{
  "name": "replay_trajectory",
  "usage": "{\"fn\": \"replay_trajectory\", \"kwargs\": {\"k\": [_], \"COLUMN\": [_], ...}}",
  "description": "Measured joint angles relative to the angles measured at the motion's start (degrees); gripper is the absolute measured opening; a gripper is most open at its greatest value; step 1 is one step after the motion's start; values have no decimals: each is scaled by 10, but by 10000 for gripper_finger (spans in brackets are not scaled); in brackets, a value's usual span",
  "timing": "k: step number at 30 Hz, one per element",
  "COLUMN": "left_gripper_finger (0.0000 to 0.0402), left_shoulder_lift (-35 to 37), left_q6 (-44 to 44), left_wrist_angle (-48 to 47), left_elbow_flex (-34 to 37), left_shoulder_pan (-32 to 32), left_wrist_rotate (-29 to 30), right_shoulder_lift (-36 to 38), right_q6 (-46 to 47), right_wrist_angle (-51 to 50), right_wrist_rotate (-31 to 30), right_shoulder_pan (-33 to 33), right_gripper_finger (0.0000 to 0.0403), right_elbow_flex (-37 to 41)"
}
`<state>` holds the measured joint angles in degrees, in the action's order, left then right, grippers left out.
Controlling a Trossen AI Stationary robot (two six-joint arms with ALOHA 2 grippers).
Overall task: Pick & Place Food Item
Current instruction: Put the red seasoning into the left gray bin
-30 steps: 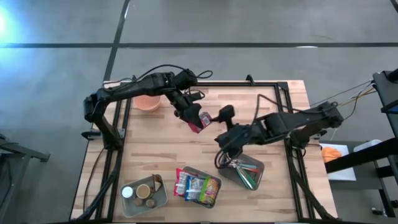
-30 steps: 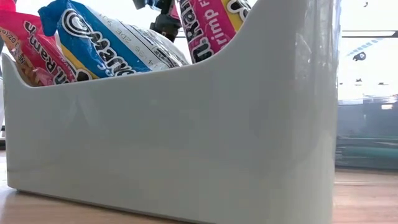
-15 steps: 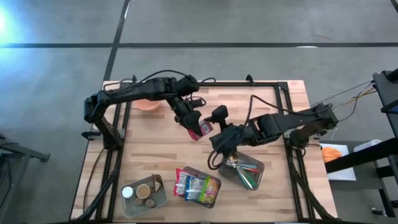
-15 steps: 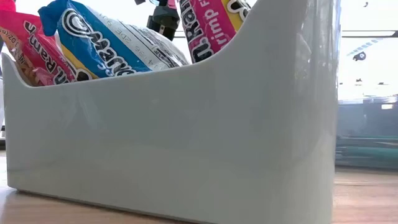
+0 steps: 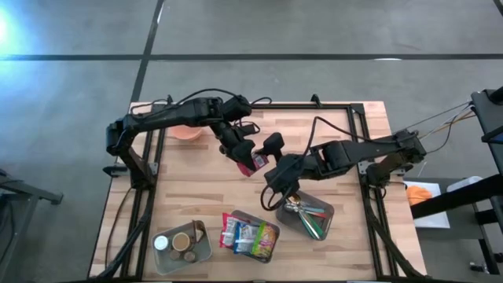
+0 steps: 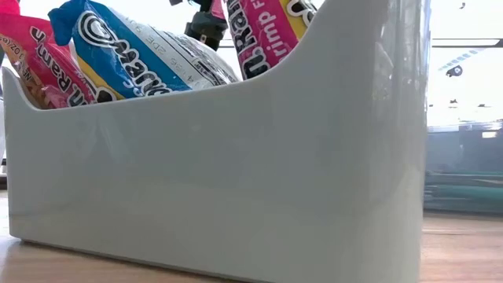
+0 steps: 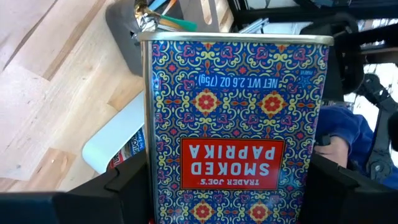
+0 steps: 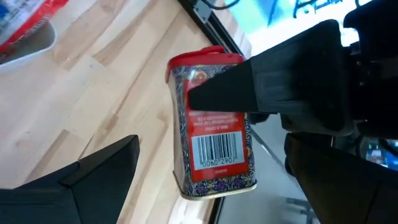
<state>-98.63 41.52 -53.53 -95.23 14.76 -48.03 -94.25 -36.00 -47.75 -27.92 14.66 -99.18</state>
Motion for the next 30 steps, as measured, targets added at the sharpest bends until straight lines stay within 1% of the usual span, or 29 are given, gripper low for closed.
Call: {"fn": "replay_trajectory", "kwargs": {"k": [3, 6, 8, 12, 15, 20, 23, 26, 30], "left_gripper_finger": [282, 282, 282, 282, 282, 282, 282, 282, 282], "left_shoulder_lift": [0, 0, 0, 0, 0, 0, 0, 2, 2], "left_q6": [-26, -87, -107, -111, -114, -117, -117, -118, -146], "left_wrist_angle": [-14, -34, -45, -50, -44, -43, -27, -7, -4], "left_elbow_flex": [0, 0, 0, 0, 0, 0, 0, -1, -15], "left_shoulder_pan": [-1, -2, -4, -15, -23, -30, -34, -37, -38], "left_wrist_rotate": [-7, -36, -42, -45, -61, -64, -64, -71, -71], "right_shoulder_lift": [-1, -1, -1, -1, -1, -1, -1, -1, -1], "right_q6": [-20, -26, -27, -43, -44, -43, -25, 9, 47], "right_wrist_angle": [0, 1, 1, 10, 11, 28, 39, 44, 61], "right_wrist_rotate": [14, 29, 31, 34, 54, 84, 91, 119, 129], "right_shoulder_pan": [0, 1, 1, 1, 1, 0, -2, -2, -2], "right_gripper_finger": [399, 399, 399, 399, 399, 399, 399, 399, 399], "right_elbow_flex": [0, 0, 0, 0, 0, 0, 0, 0, 1]}}
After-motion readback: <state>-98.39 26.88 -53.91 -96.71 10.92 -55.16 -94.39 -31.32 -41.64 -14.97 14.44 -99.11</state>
